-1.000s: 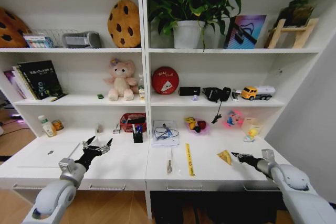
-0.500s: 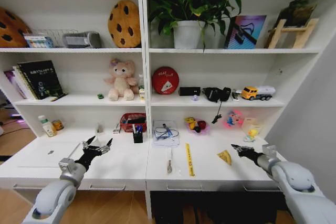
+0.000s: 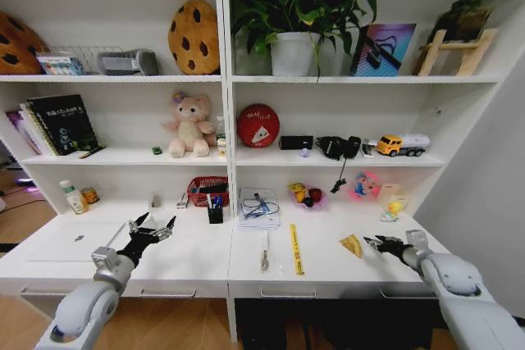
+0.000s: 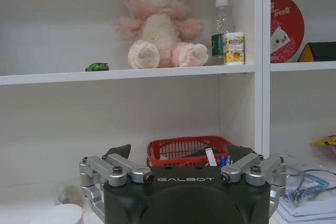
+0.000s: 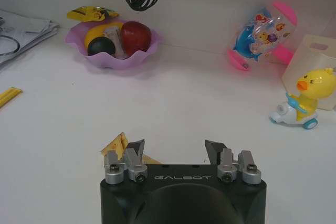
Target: Organize the objects on the table.
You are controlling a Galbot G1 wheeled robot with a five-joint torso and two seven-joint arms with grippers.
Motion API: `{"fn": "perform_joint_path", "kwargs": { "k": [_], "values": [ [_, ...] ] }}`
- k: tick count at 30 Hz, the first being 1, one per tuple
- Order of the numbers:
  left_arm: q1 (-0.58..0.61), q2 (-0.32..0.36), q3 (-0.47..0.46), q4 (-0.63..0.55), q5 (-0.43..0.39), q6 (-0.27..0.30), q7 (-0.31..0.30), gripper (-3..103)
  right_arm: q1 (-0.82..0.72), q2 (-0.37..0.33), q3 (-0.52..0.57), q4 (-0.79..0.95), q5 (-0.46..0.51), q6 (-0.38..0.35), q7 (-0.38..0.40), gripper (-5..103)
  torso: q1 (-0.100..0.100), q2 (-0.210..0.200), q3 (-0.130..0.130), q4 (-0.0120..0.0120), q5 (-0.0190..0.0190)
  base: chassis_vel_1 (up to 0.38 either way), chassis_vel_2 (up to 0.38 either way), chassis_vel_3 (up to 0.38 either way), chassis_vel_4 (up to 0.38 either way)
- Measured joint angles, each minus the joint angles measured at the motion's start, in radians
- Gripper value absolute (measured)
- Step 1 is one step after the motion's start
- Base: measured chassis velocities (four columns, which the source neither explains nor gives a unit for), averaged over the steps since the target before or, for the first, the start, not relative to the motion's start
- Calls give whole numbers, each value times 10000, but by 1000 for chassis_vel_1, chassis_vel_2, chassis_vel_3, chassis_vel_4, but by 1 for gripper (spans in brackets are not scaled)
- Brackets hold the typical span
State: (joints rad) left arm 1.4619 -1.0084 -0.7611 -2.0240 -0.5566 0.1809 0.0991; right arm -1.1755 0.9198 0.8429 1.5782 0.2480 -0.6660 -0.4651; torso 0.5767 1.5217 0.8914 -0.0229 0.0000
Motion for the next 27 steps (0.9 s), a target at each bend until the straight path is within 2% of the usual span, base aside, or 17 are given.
{"fn": "perform_joint_path", "kwargs": {
  "k": [1,2,5,6,7,9,10,18,21,22,26,27],
  "values": [
    [0,0,0,-1,0,0,0,100,17,-20,-46,-19,24,0,-69,69,0,0,0,0,0,0,0,0,0],
    [0,0,0,-1,0,0,0,100,17,-20,-46,-19,24,0,-69,69,0,0,0,0,0,0,0,0,0],
    [0,0,0,0,0,0,-1,100,102,-32,-243,-109,468,-121,-214,85,0,0,0,-1,0,0,0,0,0],
    [0,0,0,0,0,0,-1,100,102,-32,-243,-109,468,-121,-214,85,0,0,0,-1,0,0,0,0,0],
    [0,0,0,0,0,0,-1,100,204,-32,-342,-237,540,-130,-269,90,0,0,0,-1,0,0,0,0,0],
    [0,0,0,0,0,0,0,100,272,-33,-407,-332,583,-131,-294,90,0,0,0,0,0,0,0,0,0],
    [0,0,0,0,0,0,0,100,401,-35,-539,-507,700,-151,-323,99,0,0,0,0,1,0,0,0,0],
    [0,0,0,0,0,0,0,100,653,-61,-1005,-823,633,-157,-358,102,0,0,0,-1,0,0,0,0,0],
    [0,0,0,0,0,0,0,100,728,-61,-1215,-884,532,-157,-363,99,0,0,0,-1,0,0,0,0,0],
    [0,0,0,0,0,0,0,100,809,-51,-1317,-968,496,-157,-363,94,0,0,0,-1,-1,0,0,0,0],
    [0,0,0,0,0,0,0,100,923,-10,-1415,-1141,430,-165,-366,86,1,0,0,0,1,0,0,0,0],
    [0,0,0,0,0,0,0,100,946,6,-1434,-1181,402,-174,-368,81,1,0,0,0,0,0,0,0,0]
  ]
}}
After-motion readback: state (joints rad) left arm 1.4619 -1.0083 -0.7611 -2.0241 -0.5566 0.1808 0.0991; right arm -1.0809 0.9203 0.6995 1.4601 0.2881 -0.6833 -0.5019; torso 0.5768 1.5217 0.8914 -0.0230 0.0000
